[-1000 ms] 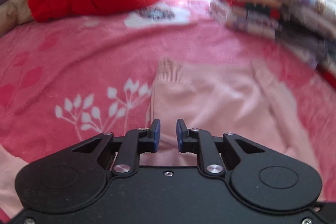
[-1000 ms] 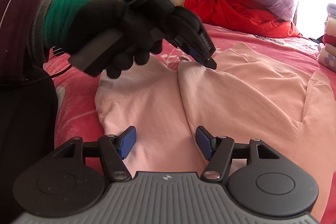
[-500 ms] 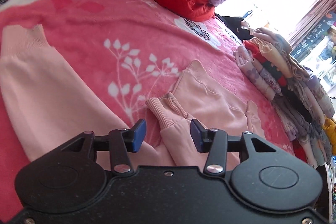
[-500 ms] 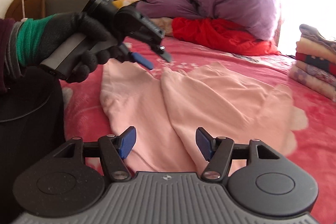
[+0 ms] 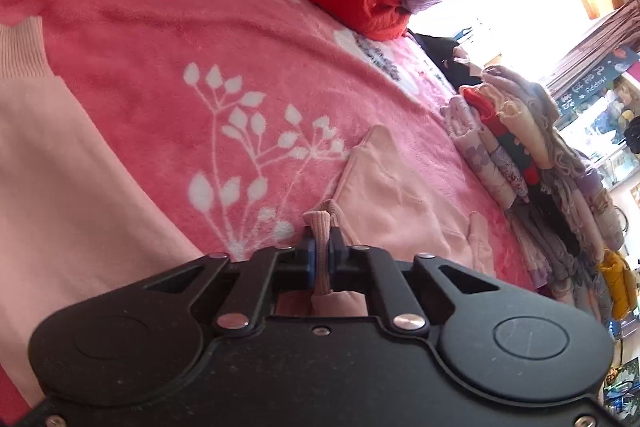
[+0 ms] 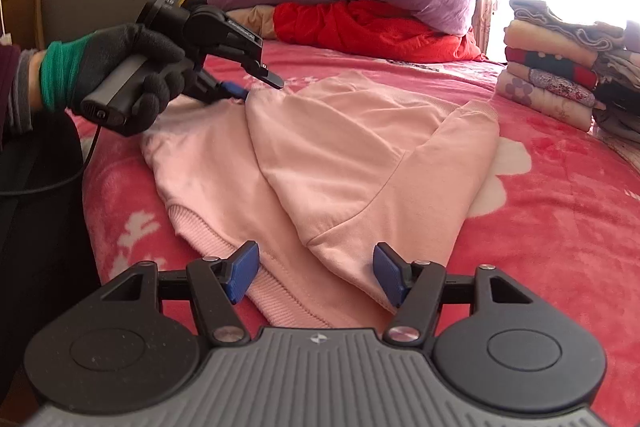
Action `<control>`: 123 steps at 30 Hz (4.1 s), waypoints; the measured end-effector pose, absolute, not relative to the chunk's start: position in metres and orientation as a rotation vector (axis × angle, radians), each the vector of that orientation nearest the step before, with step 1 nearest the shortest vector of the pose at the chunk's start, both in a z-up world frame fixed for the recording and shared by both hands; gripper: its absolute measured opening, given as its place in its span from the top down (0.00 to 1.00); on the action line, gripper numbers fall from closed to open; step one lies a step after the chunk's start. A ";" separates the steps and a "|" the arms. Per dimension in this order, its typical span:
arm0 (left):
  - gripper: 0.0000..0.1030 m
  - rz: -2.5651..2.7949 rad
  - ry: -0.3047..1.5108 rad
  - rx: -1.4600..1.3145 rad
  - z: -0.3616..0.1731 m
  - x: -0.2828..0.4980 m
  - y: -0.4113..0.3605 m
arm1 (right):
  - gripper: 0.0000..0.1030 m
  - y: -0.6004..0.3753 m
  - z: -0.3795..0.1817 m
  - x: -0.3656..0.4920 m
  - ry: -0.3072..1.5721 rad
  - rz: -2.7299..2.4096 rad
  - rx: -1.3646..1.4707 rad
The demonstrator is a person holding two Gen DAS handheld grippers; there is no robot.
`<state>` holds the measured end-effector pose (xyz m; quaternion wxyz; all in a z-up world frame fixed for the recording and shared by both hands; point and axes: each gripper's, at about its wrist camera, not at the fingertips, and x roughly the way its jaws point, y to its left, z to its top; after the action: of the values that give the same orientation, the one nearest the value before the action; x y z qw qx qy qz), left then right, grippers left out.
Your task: Fold clothes
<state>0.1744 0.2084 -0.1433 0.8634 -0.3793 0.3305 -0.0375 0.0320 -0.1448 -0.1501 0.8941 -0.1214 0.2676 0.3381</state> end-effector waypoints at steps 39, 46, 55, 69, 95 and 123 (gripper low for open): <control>0.99 0.059 0.706 -0.960 -0.074 0.295 0.035 | 0.41 -0.199 -0.160 0.059 0.664 0.761 0.176; 0.99 0.134 0.752 -0.860 -0.089 0.318 0.008 | 0.76 -0.233 -0.181 0.088 0.775 0.710 0.520; 0.98 0.188 0.761 -0.785 -0.093 0.324 0.000 | 0.82 -0.239 -0.187 0.093 0.786 0.705 0.618; 0.98 0.172 0.749 -0.664 -0.102 0.333 -0.012 | 0.89 -0.251 -0.206 0.107 0.848 0.719 0.842; 0.85 -0.227 0.814 -0.234 -0.105 0.324 -0.069 | 0.93 -0.258 -0.215 0.101 0.854 0.685 0.923; 0.84 -0.351 0.710 0.165 -0.106 0.269 -0.071 | 0.83 -0.228 -0.169 0.078 0.721 0.638 0.430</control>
<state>0.2692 -0.0710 -0.1058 0.9193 0.0802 0.3455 -0.1707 0.0781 -0.2279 -0.1688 0.8642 0.2050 0.3443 0.3043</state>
